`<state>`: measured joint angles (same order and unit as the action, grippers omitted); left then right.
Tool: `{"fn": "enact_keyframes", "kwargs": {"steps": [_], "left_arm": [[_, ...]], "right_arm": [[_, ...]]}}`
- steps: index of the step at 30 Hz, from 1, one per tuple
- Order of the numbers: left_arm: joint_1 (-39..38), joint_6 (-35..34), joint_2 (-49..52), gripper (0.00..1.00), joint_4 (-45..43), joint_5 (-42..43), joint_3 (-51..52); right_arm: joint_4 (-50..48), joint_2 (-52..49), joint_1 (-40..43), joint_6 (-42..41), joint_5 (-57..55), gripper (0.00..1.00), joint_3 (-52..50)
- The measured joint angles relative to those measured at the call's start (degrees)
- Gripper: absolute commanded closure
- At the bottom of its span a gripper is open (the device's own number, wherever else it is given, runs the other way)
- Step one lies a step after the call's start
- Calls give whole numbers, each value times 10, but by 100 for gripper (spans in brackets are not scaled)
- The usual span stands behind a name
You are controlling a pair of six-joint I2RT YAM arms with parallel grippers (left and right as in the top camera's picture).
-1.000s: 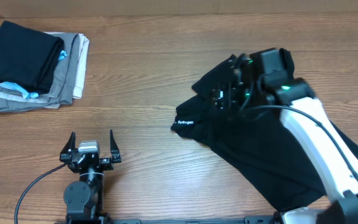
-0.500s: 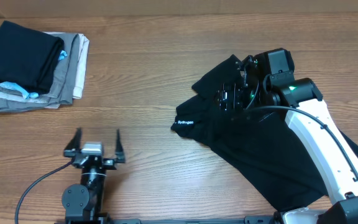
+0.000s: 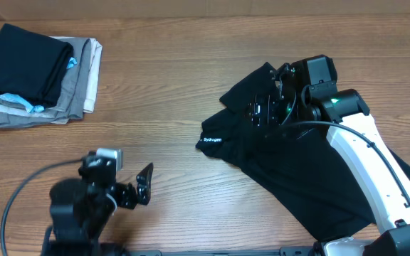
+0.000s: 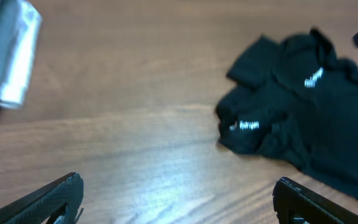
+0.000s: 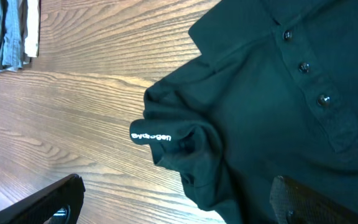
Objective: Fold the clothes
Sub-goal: 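Reach the left gripper to the shirt's logo sleeve and grasp it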
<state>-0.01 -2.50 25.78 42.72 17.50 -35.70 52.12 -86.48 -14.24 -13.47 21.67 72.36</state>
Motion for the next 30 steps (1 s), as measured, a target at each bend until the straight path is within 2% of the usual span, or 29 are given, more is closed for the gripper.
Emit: {"fn": "enact_keyframes", "kwargs": {"steps": [6,13,17,19,20,21,24,30], "left_arm": [[-71,0,174,0,-9,-1,-19],[-223,1,323,0,-153,-32,-22],[-245,1,353,0,-203,-32,-23],[-247,4,363,22,-210,-32,-23],[-247,11,368,43,-213,-32,-23],[-247,13,373,51,-214,-32,-23],[-247,22,399,36,-215,-47,-23],[-248,29,488,35,-243,-73,-24]], "right_arm": [[-1,0,0,0,0,0,0],[1,0,0,0,0,0,0],[0,0,0,0,0,0,0],[0,0,0,0,0,0,0],[0,0,0,0,0,0,0],[0,0,0,0,0,0,0],[0,0,0,0,0,0,0],[0,0,0,0,0,0,0]]}}
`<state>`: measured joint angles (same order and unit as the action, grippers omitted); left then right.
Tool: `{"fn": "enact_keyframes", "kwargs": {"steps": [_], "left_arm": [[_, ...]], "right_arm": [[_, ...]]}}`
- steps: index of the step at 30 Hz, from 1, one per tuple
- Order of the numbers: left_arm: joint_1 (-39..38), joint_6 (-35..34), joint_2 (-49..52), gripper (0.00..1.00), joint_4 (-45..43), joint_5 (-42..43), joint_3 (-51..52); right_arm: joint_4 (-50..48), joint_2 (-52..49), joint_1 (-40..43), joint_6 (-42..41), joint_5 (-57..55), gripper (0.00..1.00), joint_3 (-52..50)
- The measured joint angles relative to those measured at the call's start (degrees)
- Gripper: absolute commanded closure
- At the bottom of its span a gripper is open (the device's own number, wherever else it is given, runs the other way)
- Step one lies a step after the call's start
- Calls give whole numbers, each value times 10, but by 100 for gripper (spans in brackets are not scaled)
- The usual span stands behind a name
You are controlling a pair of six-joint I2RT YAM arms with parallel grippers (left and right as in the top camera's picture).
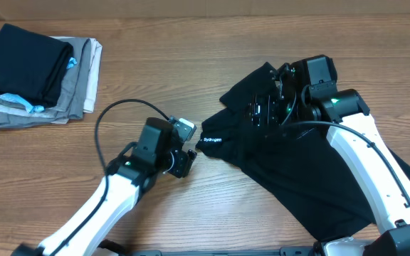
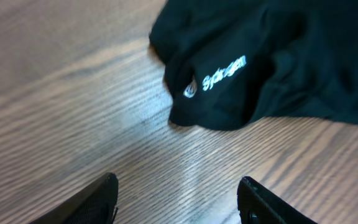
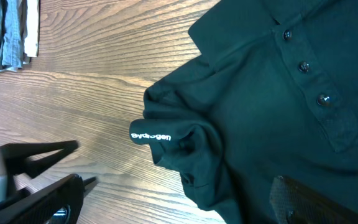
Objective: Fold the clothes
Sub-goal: 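Reach the left gripper to the shirt's logo sleeve and grasp it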
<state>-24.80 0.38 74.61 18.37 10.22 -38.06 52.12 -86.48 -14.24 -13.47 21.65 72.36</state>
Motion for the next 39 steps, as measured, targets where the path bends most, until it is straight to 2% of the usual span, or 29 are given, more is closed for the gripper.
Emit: {"fn": "enact_keyframes", "kwargs": {"steps": [7,15,25,39], "left_arm": [[-12,0,88,34,-66,-7,-1],[-12,13,134,35,-124,-10,-2],[-40,57,148,38,-140,-19,-3],[-52,63,178,41,-159,-67,-3]], "right_arm": [[0,0,0,0,0,0,0],[0,0,0,0,0,0,0],[0,0,0,0,0,0,0],[0,0,0,0,0,0,0]]}}
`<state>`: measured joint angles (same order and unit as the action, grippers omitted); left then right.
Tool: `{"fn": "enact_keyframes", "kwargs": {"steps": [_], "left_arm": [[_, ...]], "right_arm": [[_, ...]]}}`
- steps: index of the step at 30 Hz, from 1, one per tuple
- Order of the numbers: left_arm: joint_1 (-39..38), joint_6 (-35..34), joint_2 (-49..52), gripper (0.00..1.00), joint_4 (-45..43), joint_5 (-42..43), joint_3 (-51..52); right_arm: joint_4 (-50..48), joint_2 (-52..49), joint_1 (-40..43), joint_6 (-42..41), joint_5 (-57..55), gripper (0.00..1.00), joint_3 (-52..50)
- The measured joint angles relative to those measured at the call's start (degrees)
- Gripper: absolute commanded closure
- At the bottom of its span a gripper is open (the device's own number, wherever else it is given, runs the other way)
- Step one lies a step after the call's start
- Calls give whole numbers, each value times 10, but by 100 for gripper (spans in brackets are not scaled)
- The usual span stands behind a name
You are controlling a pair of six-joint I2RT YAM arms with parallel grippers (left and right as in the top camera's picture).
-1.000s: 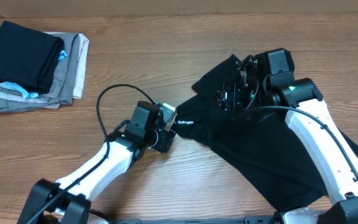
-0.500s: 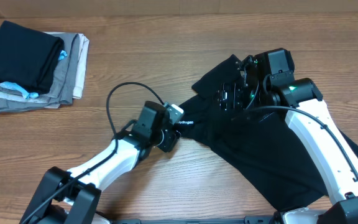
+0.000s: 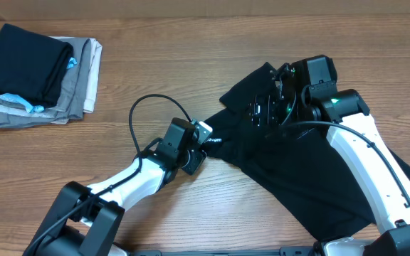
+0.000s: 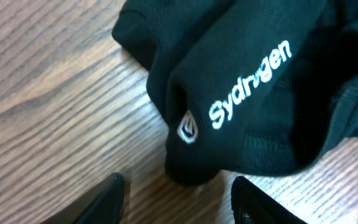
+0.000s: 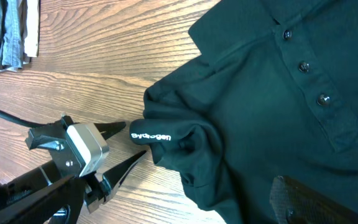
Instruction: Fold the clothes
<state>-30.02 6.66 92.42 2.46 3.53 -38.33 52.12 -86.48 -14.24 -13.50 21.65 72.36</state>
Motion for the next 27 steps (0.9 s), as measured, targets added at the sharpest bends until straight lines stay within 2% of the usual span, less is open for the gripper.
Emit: {"fn": "enact_keyframes", "kwargs": {"steps": [3,5,11,19,23,27], "left_arm": [[0,0,7,45,-14,-3,0],[0,0,14,53,-21,-4,0],[0,-3,21,87,-30,-6,0],[0,-37,21,96,-54,-8,0],[0,-68,20,96,-55,-10,0],[0,-111,6,96,-35,-46,-1]], "right_arm": [[0,0,0,0,0,0,0],[0,0,0,0,0,0,0],[0,0,0,0,0,0,0],[0,0,0,0,0,0,0],[0,0,0,0,0,0,0],[0,0,0,0,0,0,0]]}}
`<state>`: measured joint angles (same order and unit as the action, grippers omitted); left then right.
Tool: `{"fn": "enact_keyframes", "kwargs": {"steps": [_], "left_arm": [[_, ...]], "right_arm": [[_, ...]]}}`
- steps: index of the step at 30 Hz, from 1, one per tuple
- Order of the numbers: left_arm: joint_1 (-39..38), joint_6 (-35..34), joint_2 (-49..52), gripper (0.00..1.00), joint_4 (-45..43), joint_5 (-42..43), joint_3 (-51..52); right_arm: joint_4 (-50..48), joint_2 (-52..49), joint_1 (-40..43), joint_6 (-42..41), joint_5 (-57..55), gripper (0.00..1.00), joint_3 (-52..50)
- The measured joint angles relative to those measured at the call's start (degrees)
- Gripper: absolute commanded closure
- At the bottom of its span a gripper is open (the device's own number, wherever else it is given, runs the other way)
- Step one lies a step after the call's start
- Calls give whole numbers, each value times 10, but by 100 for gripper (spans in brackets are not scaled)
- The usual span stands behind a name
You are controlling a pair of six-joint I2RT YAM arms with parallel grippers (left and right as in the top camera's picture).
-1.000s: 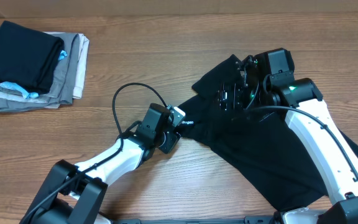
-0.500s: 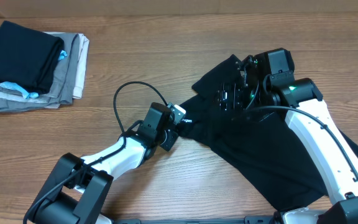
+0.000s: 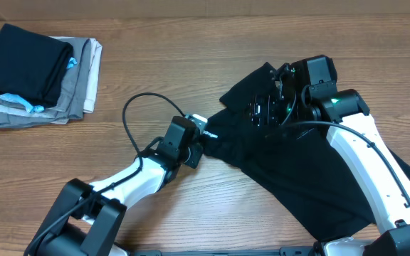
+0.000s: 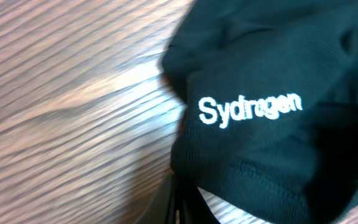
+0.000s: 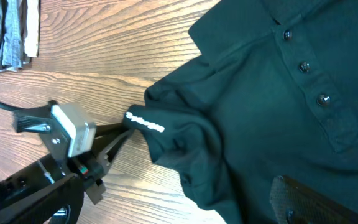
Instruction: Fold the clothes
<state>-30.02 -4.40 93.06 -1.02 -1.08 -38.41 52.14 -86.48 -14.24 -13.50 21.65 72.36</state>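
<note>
A black polo shirt (image 3: 312, 171) lies crumpled on the right half of the wooden table (image 3: 191, 57). Its sleeve with the white "Sydrogen" lettering (image 4: 250, 109) points left. My left gripper (image 3: 203, 139) is shut on that sleeve's hem; in the left wrist view the gripper (image 4: 182, 200) shows its jaws pressed together at the cloth's edge. The right wrist view shows the left gripper (image 5: 118, 132) at the sleeve (image 5: 160, 134). My right gripper (image 3: 265, 108) hovers open above the buttoned collar (image 5: 306, 68), holding nothing.
A stack of folded clothes (image 3: 34, 67), black on top of grey, sits at the far left corner. The left arm's cable (image 3: 137, 114) loops over the table's middle. The shirt's lower part runs under the right arm (image 3: 376, 163).
My left gripper was open around the sleeve tip; now it is shut on the hem. The lettering has lifted and turned a little. The right arm has not moved.
My left gripper stood open at the near left edge, far from the shirt. It then was close to the lettered sleeve, then straddled the sleeve tip while open, and now grips it. The right gripper stayed open above the collar throughout.
</note>
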Motion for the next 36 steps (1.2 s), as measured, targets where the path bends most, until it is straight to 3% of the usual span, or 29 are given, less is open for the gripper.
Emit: {"fn": "enact_keyframes", "kwargs": {"steps": [5,9,10,13,14,19,22,24,29,36], "left_arm": [[0,-63,-20,95,70,-87,-2],[0,-137,-31,86,157,-173,-4],[0,-156,-32,82,177,-193,-4],[1,-213,-32,51,232,-237,-3],[1,-230,-32,45,242,-248,-3],[8,-270,-38,36,274,-275,-6],[8,-272,-52,26,298,-269,-16],[8,-258,-72,26,294,-243,-27],[8,-211,-100,45,225,-104,-57],[5,-214,-96,48,186,8,-61]], "right_arm": [[0,0,0,0,0,0,0],[0,0,0,0,0,0,0],[0,0,0,0,0,0,0],[0,0,0,0,0,0,0],[0,0,0,0,0,0,0],[0,0,0,0,0,0,0],[0,0,0,0,0,0,0],[0,0,0,0,0,0,0],[0,0,0,0,0,0,0],[0,0,0,0,0,0,0]]}}
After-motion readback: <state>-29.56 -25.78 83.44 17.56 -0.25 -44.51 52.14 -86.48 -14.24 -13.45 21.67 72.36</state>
